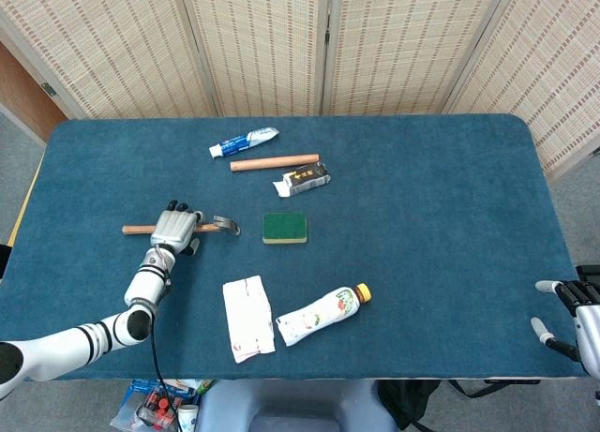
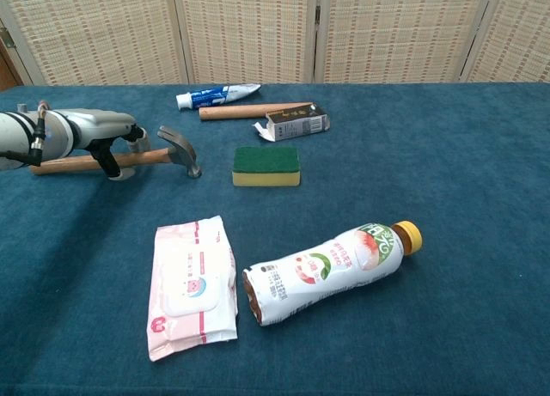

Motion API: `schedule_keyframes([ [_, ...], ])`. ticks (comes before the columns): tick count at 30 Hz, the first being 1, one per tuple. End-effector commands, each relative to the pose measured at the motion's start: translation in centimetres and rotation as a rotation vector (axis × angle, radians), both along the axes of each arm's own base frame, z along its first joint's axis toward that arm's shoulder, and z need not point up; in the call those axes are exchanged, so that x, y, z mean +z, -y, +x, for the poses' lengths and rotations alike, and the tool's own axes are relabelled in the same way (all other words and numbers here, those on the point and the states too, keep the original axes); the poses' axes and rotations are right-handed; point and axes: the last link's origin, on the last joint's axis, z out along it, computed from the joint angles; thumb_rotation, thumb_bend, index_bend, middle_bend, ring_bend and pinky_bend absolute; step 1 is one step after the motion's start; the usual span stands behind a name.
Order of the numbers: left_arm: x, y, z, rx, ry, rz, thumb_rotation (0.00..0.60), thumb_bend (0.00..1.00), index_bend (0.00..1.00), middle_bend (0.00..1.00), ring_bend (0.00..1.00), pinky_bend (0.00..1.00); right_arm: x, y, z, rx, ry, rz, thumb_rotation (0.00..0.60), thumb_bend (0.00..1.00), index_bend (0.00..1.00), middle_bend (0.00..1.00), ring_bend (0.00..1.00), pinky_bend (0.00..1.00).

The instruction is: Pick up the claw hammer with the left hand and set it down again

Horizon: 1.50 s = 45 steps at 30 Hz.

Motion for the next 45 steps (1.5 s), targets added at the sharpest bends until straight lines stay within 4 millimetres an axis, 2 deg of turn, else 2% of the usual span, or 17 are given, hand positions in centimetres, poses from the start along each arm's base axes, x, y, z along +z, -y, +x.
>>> schedule_keyframes([
  [1,-0.1,-0.1,0.1,0.003,-0.001,-0.002,0.6,0.44,0.3,0.35,0.15,0.0,0.0,0.0,0.0,0.0,0.0,0.0,0.6,0.25,0.35,0.38,0.3,0.25],
  [10,-0.3,-0.4,0.1,0.013,-0.007,-0.002,0.6,0.45,0.34,0.39,0.17,0.0,0.1,-0.1,0.0,-0.004,-0.002,-0.004,0.6,0.25,0.35,0.38,0.3,0.25],
  [24,-0.2,-0.9,0.0,0.026,-0.011,0.002,0.6,0.55,0.4,0.45,0.22,0.0,0.1,-0.1,0.2,-0.005,-0.003,-0.006,0.6,0.24,0.35,0.38,0.3,0.25],
  [30,-0.3,-1.1,-0.1,0.019,0.002,0.006,0.6,0.55,0.48,0.53,0.3,0.0,0.2,-0.1,0.2,-0.01,-0.005,-0.011,0.6,0.24,0.35,0.38,0.3,0.25],
  [37,0.2,-0.9,-0.1,-0.024,0.043,0.019,0.6,0.58,0.57,0.63,0.43,0.01,0.3,-0.2,0.2,-0.012,-0.005,-0.014,0.6,0.23,0.35,0.38,0.3,0.25],
  [43,1.0,-0.6,0.7,-0.077,0.151,0.045,0.6,0.59,0.64,0.72,0.59,0.27,0.3,-0.2,0.2,-0.011,-0.005,-0.013,0.6,0.23,0.35,0.38,0.3,0.25],
  [45,1.4,-0.4,1.0,-0.104,0.191,0.041,0.6,0.6,0.65,0.73,0.63,0.41,0.3,-0.2,0.3,-0.01,-0.005,-0.016,0.6,0.23,0.35,0.38,0.3,0.25],
])
